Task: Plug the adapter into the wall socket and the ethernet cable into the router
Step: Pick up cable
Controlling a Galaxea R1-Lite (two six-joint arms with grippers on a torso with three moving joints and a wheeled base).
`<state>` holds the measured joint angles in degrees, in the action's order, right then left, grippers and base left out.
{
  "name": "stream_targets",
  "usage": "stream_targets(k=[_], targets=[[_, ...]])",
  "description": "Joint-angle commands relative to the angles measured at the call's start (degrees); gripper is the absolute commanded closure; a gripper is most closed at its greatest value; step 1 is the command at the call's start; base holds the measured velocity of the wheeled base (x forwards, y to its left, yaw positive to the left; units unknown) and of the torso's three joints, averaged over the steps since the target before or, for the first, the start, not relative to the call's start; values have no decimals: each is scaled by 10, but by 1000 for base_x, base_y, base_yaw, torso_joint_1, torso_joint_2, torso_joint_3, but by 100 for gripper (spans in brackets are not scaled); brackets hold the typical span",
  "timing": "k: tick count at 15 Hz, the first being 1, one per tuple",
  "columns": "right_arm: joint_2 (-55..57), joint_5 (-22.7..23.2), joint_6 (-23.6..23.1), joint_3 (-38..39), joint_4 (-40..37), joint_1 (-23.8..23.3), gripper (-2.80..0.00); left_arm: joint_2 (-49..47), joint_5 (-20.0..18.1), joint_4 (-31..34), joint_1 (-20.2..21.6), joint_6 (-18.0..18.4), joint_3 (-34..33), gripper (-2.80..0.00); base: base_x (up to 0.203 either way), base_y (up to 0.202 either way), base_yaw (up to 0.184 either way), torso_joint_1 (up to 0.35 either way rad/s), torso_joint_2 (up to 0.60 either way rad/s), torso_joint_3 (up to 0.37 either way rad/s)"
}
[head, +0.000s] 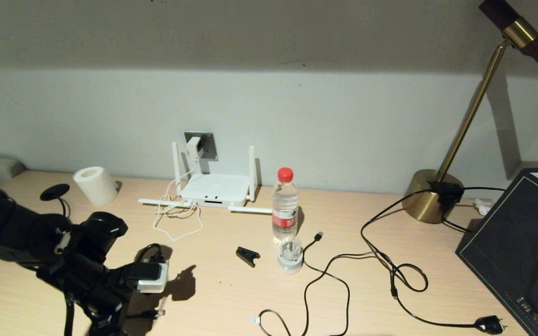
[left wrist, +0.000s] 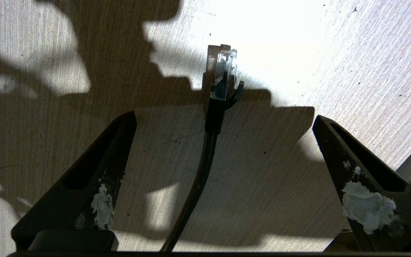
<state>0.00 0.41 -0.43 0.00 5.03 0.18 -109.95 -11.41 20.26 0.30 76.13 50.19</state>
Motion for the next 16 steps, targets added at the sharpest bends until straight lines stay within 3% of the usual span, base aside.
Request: stream_targets(k=[1, 2, 16], targets=[[1, 0, 0, 20, 1, 0, 0, -4, -2, 1, 0, 4, 0, -280, 0, 0, 0, 0, 0, 0], [1, 0, 0, 20, 1, 0, 0, -6, -2, 1, 0, 4, 1, 0, 0, 0, 0, 0, 0, 0], [1, 0, 0, 20, 1, 0, 0, 2, -5, 1, 0, 5, -11, 0, 0, 0, 0, 0, 0, 0]])
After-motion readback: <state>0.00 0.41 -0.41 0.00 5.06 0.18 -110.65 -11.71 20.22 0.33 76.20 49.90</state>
